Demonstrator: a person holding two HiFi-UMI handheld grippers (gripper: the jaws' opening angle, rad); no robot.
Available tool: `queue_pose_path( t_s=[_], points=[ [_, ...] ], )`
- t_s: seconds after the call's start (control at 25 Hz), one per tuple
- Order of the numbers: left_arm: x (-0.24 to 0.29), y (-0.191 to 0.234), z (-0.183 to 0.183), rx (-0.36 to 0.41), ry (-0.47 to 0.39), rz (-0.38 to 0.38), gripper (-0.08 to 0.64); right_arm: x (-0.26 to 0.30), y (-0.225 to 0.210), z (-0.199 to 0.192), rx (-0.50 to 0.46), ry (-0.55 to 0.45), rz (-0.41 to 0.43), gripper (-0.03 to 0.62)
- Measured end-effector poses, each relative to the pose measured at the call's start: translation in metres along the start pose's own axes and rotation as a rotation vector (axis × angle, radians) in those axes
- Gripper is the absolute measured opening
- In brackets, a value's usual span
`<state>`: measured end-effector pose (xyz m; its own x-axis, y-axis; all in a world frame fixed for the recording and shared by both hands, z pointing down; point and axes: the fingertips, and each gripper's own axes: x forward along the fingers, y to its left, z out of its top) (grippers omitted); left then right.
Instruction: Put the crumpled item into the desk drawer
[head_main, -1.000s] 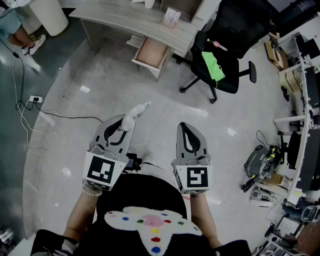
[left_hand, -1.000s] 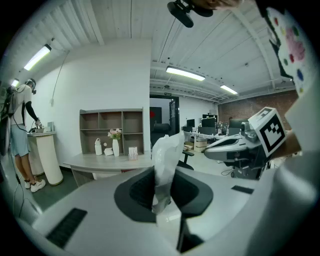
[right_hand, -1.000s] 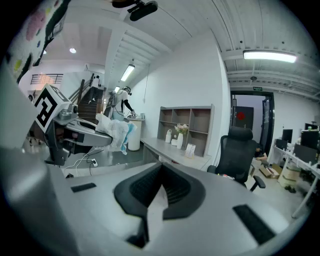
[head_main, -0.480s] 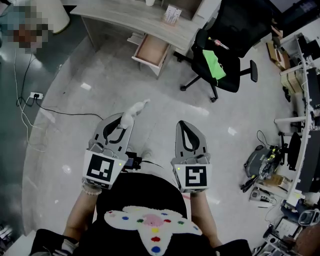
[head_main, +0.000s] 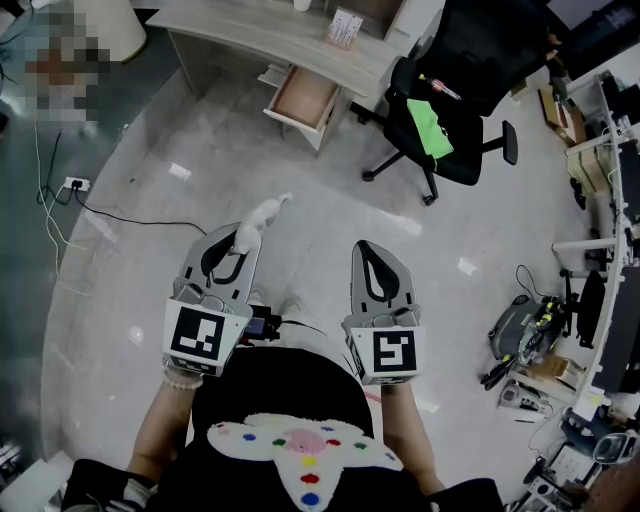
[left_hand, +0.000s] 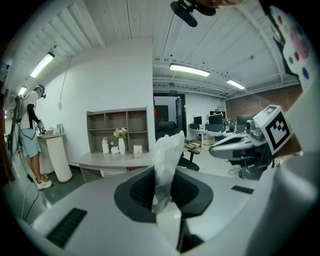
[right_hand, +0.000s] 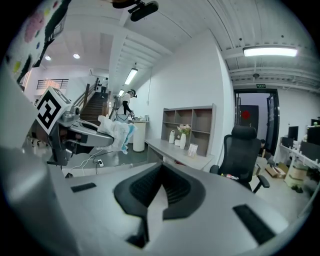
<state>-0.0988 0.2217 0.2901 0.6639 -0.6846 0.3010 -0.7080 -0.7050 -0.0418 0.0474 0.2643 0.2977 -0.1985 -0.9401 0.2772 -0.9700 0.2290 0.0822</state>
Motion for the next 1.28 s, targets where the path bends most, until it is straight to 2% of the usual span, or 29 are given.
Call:
queue_pose_path(
  t_s=[0.24,0.4,0.48,0.72,1.04,1.28],
  points=[
    [-0.007,-0.017,0.006,0.012,-0.018,0.036,0.06,-0.015,-0.012,-0.006,-0.007,-0.01,0.008,0.003],
    [-0.011,-0.023,0.001,-0.033,-0.015,0.051,0.06,-0.02,-0.011,-0.006,0.004,-0.022,0.032,0.003],
    [-0.011,-0.024,-0.001,-0.031,-0.02,0.058,0.06,-0.022,-0.013,-0.006,-0.008,-0.027,0.031,0.003],
    [-0.001,-0.029,0.0,-0.013,-0.021,0.043,0.06,-0.021,-0.021,-0.008,-0.015,-0.032,0.018,0.003],
    [0.031,-0.008,0.007,0.011,-0.039,0.017,0.06,0.011,-0.034,-0.006,-0.006,-0.015,-0.005,0.003],
    [0.063,0.034,0.013,0.013,-0.036,0.017,0.06,0.059,-0.044,0.002,-0.029,-0.014,-0.011,0.003]
  ],
)
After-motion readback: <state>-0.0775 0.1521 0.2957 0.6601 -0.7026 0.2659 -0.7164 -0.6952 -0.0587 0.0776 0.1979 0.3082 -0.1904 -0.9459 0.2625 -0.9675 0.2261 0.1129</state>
